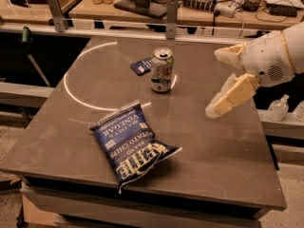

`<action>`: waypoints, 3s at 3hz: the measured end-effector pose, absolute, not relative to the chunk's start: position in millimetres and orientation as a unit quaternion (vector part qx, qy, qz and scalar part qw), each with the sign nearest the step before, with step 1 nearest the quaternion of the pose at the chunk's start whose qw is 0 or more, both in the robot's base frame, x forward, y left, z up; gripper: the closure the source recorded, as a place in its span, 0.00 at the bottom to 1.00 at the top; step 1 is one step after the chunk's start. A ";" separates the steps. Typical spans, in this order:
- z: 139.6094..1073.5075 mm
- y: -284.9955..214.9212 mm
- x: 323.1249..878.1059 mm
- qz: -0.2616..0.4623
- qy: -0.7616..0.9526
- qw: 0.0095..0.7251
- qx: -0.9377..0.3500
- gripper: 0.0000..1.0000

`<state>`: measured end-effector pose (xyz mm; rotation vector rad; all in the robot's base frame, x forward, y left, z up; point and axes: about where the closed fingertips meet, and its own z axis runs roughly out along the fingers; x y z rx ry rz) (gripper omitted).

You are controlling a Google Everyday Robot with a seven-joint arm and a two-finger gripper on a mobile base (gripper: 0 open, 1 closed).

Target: Knock 7up can over

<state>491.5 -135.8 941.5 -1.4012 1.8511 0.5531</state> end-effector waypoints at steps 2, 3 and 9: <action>902.5 -112.9 573.2 0.253 0.690 0.420 -0.534 0.00; 873.3 -114.4 605.7 0.277 0.686 0.434 -0.513 0.00; 920.1 -46.1 666.0 0.224 0.667 0.423 -0.570 1.00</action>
Offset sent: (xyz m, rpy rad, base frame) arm 0.1375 0.0264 -0.0778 0.1889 -0.0548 0.0313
